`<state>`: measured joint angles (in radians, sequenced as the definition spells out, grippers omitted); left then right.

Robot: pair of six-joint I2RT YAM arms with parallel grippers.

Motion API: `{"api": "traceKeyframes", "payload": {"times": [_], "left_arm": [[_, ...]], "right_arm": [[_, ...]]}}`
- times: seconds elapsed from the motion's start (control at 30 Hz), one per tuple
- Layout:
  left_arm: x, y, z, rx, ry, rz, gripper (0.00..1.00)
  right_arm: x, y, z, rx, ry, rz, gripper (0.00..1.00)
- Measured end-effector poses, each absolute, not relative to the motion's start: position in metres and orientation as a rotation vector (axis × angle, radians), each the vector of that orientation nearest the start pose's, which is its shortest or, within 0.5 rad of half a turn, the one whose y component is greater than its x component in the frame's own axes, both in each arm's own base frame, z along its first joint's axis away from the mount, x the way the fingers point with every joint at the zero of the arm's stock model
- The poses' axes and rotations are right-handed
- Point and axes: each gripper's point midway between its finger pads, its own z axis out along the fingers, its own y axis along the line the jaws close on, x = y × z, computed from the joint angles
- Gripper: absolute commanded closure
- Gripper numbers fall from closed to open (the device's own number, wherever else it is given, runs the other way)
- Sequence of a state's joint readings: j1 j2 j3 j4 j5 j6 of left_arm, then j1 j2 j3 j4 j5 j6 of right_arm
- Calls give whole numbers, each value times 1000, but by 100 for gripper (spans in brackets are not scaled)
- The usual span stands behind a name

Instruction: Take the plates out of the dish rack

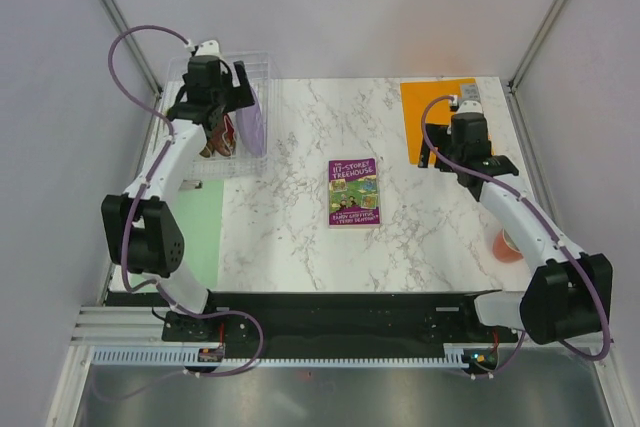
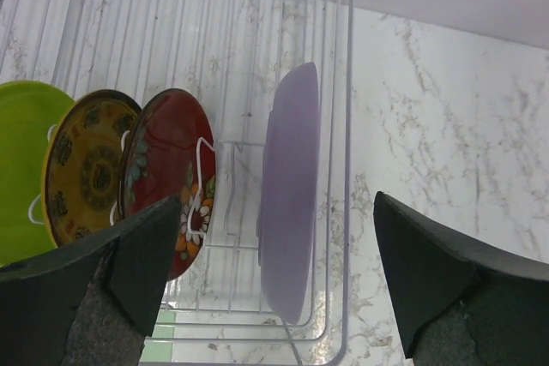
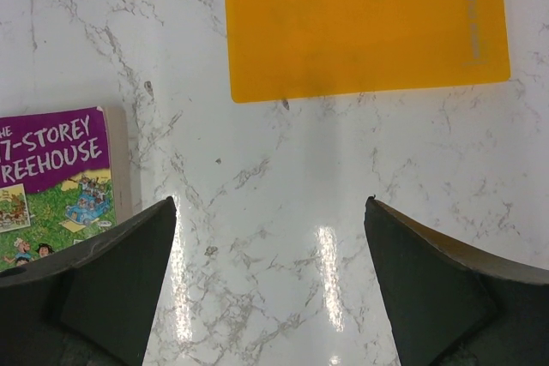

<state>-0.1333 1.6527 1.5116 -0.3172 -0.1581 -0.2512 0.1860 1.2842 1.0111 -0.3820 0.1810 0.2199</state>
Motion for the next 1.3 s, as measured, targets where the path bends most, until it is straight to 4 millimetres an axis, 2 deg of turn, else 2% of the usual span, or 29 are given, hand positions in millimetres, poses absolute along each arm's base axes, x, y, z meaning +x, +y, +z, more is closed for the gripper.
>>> {"api": "traceKeyframes", "payload": {"times": [0.13,0.17,0.2,0.23,0.27,0.33,0.37,0.4,0.43,0.57,0.73,0.87,0.93,1.03,1.1,1.17,1.3], "left_arm": [[502,-65,219,-160,2085,4,10],[503,-69,213,-144,2097,25,16],[505,-74,206,-125,2107,52,29],[506,-80,201,-105,2115,76,37],[506,-84,197,-88,2120,95,70],[505,-88,193,-59,2121,155,81],[504,-89,194,-44,2116,191,95],[503,-85,195,-47,2112,228,97],[500,-75,197,-52,2109,312,98],[495,-53,198,-91,2108,434,98],[486,-58,207,-31,2078,574,98],[483,-69,227,33,2013,685,98],[483,-78,246,71,1969,724,98],[480,-88,284,85,1889,748,98],[476,-98,314,69,1828,688,98],[462,-111,347,65,1771,604,98],[424,-139,398,68,1699,342,98]], "right_arm": [[369,46,160,134,2251,12,2],[370,46,156,133,2261,8,2],[370,47,154,132,2269,6,2],[371,47,151,130,2276,3,2],[371,46,149,127,2282,0,2],[371,46,147,122,2287,-5,2],[371,46,147,121,2288,-8,2],[371,45,147,120,2287,-10,2],[371,45,147,119,2286,-16,2],[371,43,147,118,2286,-26,2],[371,43,147,120,2285,-29,2],[370,41,148,124,2283,-37,2],[368,39,151,132,2278,-50,2],[362,34,161,154,2250,-66,2],[357,33,172,170,2213,-50,2],[351,36,183,165,2180,-11,2],[347,54,198,153,2129,129,2]]}}
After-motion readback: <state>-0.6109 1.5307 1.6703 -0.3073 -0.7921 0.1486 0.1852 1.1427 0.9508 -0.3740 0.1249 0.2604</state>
